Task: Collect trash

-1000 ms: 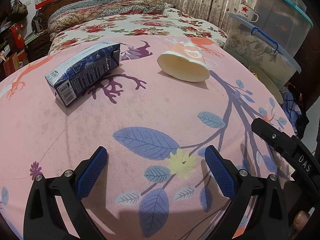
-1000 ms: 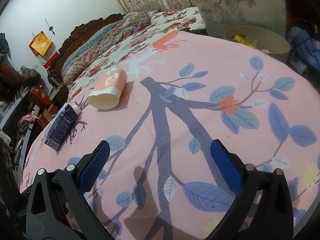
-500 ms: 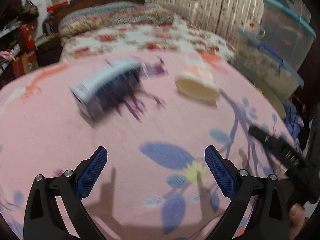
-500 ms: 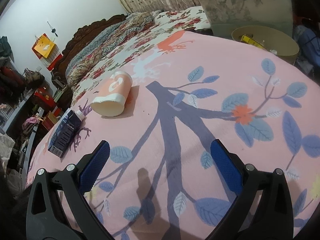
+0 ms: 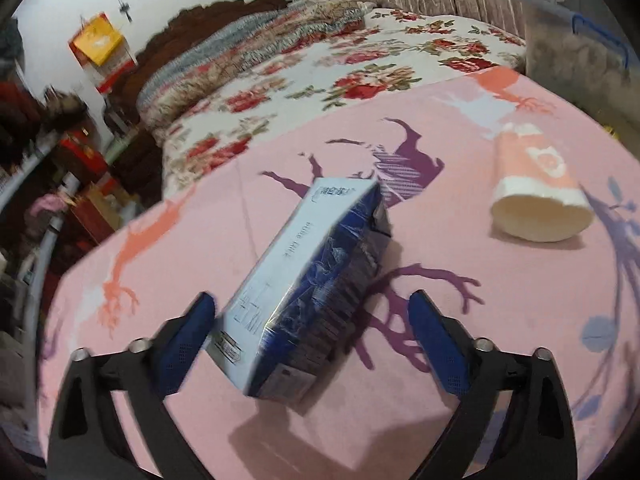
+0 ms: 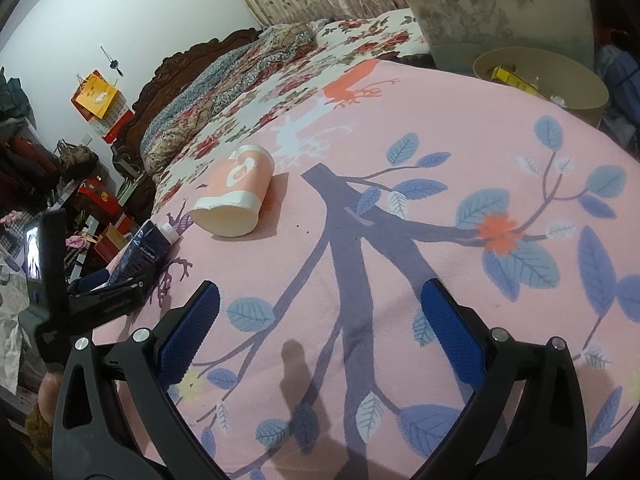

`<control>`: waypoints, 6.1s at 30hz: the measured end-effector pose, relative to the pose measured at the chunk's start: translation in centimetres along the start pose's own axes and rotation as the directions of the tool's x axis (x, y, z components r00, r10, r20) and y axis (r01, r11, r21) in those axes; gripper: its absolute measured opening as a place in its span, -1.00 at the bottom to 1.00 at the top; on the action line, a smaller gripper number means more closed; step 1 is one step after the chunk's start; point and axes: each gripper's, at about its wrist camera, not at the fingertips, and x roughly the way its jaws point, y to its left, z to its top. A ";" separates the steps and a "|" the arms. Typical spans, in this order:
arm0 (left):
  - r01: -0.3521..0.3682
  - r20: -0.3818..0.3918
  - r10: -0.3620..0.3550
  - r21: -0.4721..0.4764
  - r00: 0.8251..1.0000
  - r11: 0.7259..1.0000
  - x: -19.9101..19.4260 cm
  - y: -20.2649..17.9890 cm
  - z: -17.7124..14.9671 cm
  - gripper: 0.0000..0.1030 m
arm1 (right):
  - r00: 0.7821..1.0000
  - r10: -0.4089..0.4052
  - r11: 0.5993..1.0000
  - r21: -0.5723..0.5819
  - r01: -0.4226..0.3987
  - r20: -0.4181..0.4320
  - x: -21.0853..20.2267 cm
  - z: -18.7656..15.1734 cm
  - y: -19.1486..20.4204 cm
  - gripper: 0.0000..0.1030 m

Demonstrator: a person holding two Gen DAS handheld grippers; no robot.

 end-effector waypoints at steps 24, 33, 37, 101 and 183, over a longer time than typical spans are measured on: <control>0.172 -0.064 -0.178 -0.096 0.982 0.980 -0.9 0.9 -1.7 0.04 | 0.894 0.355 0.935 0.128 -0.332 -0.275 7.9 5.0 1.6 -0.44; 0.463 -0.082 -0.460 0.017 0.884 0.886 -5.1 -11.0 -0.1 0.01 | 0.939 0.311 0.937 0.215 -0.277 -0.145 2.1 5.7 -8.9 -0.45; 0.518 -0.096 -0.510 0.096 0.855 0.850 -5.9 -18.4 2.8 0.00 | 0.956 0.280 0.930 0.269 -0.249 -0.084 -0.1 7.0 -13.6 -0.45; 0.378 0.238 -0.375 0.037 0.896 0.925 -20.7 -12.7 -6.3 0.83 | 0.964 -0.066 0.986 0.166 0.023 0.258 -18.5 -4.0 -9.4 0.66; 0.203 0.371 -0.148 -0.114 0.917 0.972 -25.9 -7.9 -8.5 0.83 | 0.939 -0.040 0.990 0.142 -0.009 0.341 -21.8 -6.1 -6.3 0.93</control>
